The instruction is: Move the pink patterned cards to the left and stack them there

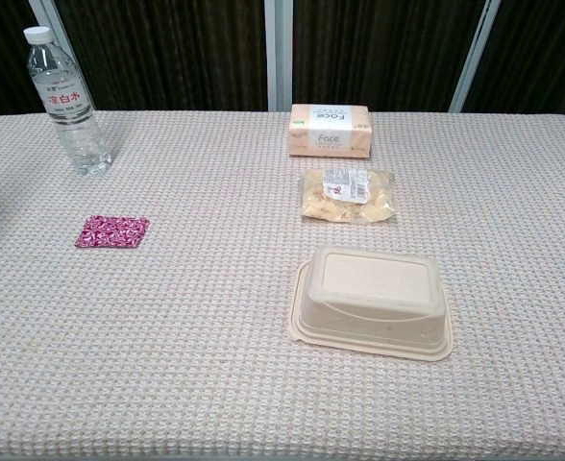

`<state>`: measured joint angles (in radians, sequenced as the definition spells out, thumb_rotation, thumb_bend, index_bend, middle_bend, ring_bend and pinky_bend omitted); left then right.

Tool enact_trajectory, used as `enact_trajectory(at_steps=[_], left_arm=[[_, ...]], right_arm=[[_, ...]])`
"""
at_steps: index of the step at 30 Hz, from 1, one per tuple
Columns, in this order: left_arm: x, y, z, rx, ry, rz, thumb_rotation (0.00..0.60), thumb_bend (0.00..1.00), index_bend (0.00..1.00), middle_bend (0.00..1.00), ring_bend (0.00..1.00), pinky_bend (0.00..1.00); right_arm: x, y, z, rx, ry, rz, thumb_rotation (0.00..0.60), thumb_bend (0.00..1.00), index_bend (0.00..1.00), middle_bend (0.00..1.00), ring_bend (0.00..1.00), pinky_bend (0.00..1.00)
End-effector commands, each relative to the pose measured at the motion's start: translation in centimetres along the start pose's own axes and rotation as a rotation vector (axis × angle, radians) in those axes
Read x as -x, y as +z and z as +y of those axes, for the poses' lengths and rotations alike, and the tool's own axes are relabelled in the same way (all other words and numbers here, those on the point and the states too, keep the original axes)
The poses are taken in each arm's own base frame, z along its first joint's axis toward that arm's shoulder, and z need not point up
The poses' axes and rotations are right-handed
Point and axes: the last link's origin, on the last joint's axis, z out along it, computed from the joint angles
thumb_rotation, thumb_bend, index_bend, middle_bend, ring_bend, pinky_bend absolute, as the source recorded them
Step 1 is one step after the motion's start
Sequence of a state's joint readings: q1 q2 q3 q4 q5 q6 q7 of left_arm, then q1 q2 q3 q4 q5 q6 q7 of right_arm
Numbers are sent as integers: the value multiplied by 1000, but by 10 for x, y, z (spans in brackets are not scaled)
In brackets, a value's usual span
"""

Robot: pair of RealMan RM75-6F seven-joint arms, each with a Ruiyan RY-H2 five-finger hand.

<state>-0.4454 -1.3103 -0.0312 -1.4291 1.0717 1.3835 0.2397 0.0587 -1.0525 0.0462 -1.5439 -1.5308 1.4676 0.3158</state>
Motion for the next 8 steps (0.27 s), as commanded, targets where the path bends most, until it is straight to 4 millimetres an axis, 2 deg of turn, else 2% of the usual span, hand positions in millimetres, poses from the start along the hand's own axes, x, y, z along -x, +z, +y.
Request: enact_trajectory(at_steps=[1,8], left_arm=[[-9,-39,-31,-5,9,56,600,260,356,343,277,359],[-20,-85,-38,-15,-3,64,600,252,356,338,277,352]], right_arm=[[0,0,-2,-5,1,6,262,88,72,90,0,48],[0,-4,-4,-1,-4,24,256,89,72,89,0,49]])
